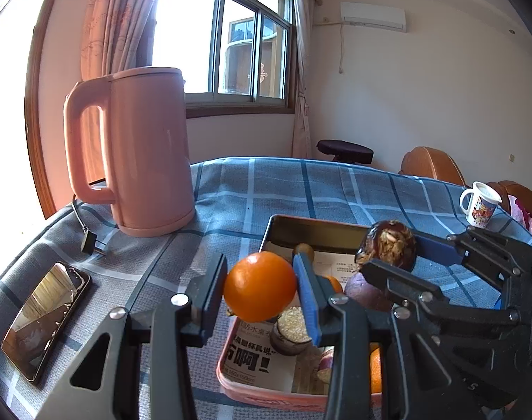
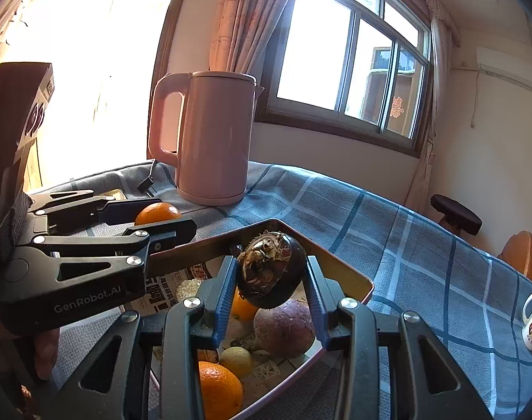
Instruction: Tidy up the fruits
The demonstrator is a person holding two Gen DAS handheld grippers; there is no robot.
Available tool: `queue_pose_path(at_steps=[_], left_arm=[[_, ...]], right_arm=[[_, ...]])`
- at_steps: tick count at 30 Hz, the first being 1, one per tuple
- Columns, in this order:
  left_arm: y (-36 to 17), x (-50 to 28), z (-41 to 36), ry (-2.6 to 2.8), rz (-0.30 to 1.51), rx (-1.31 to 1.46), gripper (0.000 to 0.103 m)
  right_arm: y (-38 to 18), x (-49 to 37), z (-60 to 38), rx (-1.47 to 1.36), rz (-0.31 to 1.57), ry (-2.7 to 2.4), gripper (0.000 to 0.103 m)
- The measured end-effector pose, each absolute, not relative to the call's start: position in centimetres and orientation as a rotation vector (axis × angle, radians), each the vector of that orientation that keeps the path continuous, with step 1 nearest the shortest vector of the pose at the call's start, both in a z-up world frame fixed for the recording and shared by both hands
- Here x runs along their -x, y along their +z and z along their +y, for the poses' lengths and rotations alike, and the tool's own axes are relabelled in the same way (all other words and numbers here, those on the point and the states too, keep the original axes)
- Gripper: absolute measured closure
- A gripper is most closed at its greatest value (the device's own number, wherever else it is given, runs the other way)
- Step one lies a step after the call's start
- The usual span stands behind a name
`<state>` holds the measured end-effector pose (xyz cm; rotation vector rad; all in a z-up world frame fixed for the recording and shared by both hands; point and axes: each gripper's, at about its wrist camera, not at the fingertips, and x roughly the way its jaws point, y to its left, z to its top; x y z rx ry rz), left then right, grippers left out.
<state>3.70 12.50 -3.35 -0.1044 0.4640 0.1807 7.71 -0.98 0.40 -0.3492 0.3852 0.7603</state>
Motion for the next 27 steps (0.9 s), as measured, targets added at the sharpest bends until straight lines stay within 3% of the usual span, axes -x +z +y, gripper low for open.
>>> queue_pose_path(at_steps=[13,18,19,22,27], left_arm=[[-4.0,-4.6,12.2,0.15,0.534,0.085,0.06],[-3.9,-4.2,11.9,0.167,0.512,0.07,0.04],[-3.8,-4.1,11.9,0.169,0.502,0.067,0.034],[-3.5,-3.4,11.8,0.179,0.463,0.067,0.031],[-3.1,-2.7,12.1,0.198,0.419,0.088,0.029]], right_arm=[[-1.8,-9.1,0.3,0.393,0.543,0.775,0.062],[-1.8,-8.8,0.2,0.393,0.537,0.789,0.062],[-1.8,-8.7,0.3,0.392,0.538,0.796,0.058],[-1.5,-8.3,0.0,0.389,0.504,0.77,0.042],[-0.8,-7.7,-1.2,0.358,0.449,0.733,0.041]])
